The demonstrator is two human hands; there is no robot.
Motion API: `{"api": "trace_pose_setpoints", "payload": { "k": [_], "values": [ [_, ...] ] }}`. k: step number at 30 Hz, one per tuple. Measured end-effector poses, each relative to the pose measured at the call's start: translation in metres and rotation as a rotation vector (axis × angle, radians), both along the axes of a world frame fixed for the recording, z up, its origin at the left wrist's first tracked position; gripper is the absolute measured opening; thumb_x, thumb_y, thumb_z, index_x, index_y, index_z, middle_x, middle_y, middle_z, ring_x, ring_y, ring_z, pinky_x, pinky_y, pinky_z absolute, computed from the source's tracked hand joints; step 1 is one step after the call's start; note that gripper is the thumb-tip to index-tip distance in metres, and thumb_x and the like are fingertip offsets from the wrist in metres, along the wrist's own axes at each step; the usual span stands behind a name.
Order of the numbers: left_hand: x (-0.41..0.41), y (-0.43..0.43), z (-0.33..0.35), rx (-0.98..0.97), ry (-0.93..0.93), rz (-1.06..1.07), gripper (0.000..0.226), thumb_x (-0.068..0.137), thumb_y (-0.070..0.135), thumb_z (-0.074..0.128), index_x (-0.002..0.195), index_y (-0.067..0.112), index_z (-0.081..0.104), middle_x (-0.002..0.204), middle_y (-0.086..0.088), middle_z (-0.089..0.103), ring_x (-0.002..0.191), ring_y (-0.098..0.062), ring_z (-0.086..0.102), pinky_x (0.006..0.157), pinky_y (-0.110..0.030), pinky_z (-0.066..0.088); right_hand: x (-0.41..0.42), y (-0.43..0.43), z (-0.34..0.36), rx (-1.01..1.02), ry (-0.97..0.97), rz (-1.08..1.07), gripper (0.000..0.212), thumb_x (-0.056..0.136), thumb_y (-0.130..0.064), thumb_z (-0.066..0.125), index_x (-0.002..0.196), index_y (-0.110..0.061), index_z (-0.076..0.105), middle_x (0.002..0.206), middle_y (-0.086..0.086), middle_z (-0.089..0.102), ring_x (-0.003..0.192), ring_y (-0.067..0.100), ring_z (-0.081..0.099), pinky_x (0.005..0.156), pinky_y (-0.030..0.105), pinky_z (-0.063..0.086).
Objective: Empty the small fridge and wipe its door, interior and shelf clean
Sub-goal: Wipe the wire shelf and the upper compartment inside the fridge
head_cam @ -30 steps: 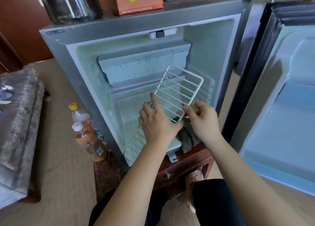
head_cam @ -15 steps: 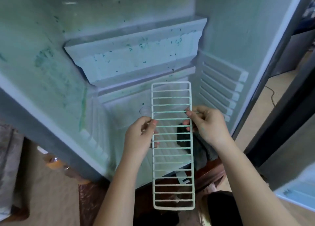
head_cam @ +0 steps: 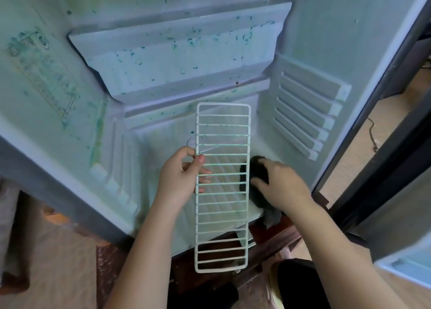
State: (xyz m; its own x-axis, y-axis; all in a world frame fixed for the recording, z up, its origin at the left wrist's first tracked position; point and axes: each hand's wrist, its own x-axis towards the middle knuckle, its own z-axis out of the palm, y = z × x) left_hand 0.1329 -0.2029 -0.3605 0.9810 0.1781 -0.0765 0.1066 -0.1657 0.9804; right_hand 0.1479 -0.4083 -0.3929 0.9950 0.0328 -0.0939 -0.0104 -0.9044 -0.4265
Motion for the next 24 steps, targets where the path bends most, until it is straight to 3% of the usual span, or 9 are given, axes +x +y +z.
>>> {"api": "trace_pose_setpoints", "payload": {
  "k": [3, 7, 9, 12, 16, 19, 21, 24],
  "values": [
    [0.002, 0.000, 0.002, -0.025, -0.011, 0.025, 0.016, 0.098, 0.016, 0.055, 0.083, 0.022, 0.052, 0.071, -0.008, 0.070, 0.054, -0.018, 0.066, 0.049, -0.029, 0.054, -0.002, 0.010, -0.008, -0.202, 0.067, 0.048, 0.068, 0.090, -0.030, 0.062, 0.147, -0.015, 0.028, 0.141, 0.009, 0.041, 0.127, 0.028, 0.039, 0.100, 0.036, 0.042],
    [0.003, -0.003, 0.001, -0.028, -0.011, 0.030, 0.016, 0.098, 0.017, 0.055, 0.083, 0.023, 0.053, 0.070, -0.005, 0.070, 0.054, -0.017, 0.066, 0.052, -0.031, 0.055, 0.002, 0.015, -0.001, -0.186, 0.092, -0.092, 0.041, 0.087, -0.005, 0.056, 0.126, -0.004, 0.043, 0.121, 0.017, 0.055, 0.109, 0.033, 0.055, 0.075, 0.031, 0.043],
    [0.003, -0.002, 0.001, -0.022, -0.011, 0.029, 0.016, 0.098, 0.017, 0.055, 0.084, 0.022, 0.052, 0.071, -0.006, 0.070, 0.055, -0.018, 0.067, 0.053, -0.032, 0.055, 0.000, 0.011, 0.015, -0.098, 0.015, -0.132, 0.028, 0.088, -0.012, 0.057, 0.115, -0.006, 0.055, 0.111, 0.015, 0.062, 0.100, 0.033, 0.060, 0.068, 0.030, 0.043],
    [0.004, 0.000, 0.002, -0.016, -0.024, 0.037, 0.015, 0.098, 0.018, 0.055, 0.084, 0.022, 0.052, 0.070, -0.005, 0.071, 0.057, -0.019, 0.068, 0.054, -0.033, 0.055, -0.003, -0.002, 0.036, 0.102, -0.296, -0.218, 0.024, 0.091, -0.027, 0.059, 0.112, -0.016, 0.063, 0.100, 0.010, 0.067, 0.091, 0.033, 0.062, 0.068, 0.035, 0.051],
    [0.002, -0.002, 0.004, -0.018, -0.035, 0.041, 0.014, 0.098, 0.017, 0.054, 0.085, 0.021, 0.052, 0.069, -0.006, 0.070, 0.056, -0.020, 0.067, 0.055, -0.034, 0.055, -0.001, -0.009, 0.038, 0.172, -0.249, -0.233, 0.024, 0.090, -0.034, 0.061, 0.108, -0.018, 0.064, 0.092, 0.004, 0.067, 0.088, 0.028, 0.061, 0.064, 0.030, 0.044],
    [-0.001, -0.008, 0.005, 0.022, -0.050, 0.015, 0.016, 0.099, 0.017, 0.053, 0.083, 0.020, 0.051, 0.070, -0.007, 0.069, 0.054, -0.019, 0.066, 0.054, -0.032, 0.054, -0.006, -0.004, 0.060, 0.350, -0.611, -0.303, 0.020, 0.088, -0.037, 0.063, 0.090, -0.017, 0.062, 0.078, -0.002, 0.059, 0.081, 0.022, 0.056, 0.062, 0.027, 0.033],
    [-0.003, -0.014, 0.004, 0.086, -0.085, -0.009, 0.018, 0.099, 0.016, 0.053, 0.082, 0.020, 0.051, 0.068, -0.005, 0.069, 0.054, -0.020, 0.067, 0.056, -0.033, 0.056, -0.011, 0.002, 0.080, 0.379, -0.913, -0.298, 0.019, 0.086, -0.034, 0.065, 0.084, -0.016, 0.060, 0.084, -0.003, 0.056, 0.089, 0.021, 0.052, 0.070, 0.024, 0.033],
    [-0.006, -0.025, 0.001, 0.214, -0.166, -0.081, 0.019, 0.097, 0.015, 0.055, 0.080, 0.020, 0.052, 0.063, -0.001, 0.066, 0.056, -0.017, 0.069, 0.064, -0.045, 0.059, -0.007, 0.013, 0.084, 0.521, -0.989, -0.246, 0.016, 0.083, -0.024, 0.068, 0.090, -0.012, 0.061, 0.095, -0.004, 0.051, 0.092, 0.012, 0.047, 0.076, 0.019, 0.034]
  ]
}}
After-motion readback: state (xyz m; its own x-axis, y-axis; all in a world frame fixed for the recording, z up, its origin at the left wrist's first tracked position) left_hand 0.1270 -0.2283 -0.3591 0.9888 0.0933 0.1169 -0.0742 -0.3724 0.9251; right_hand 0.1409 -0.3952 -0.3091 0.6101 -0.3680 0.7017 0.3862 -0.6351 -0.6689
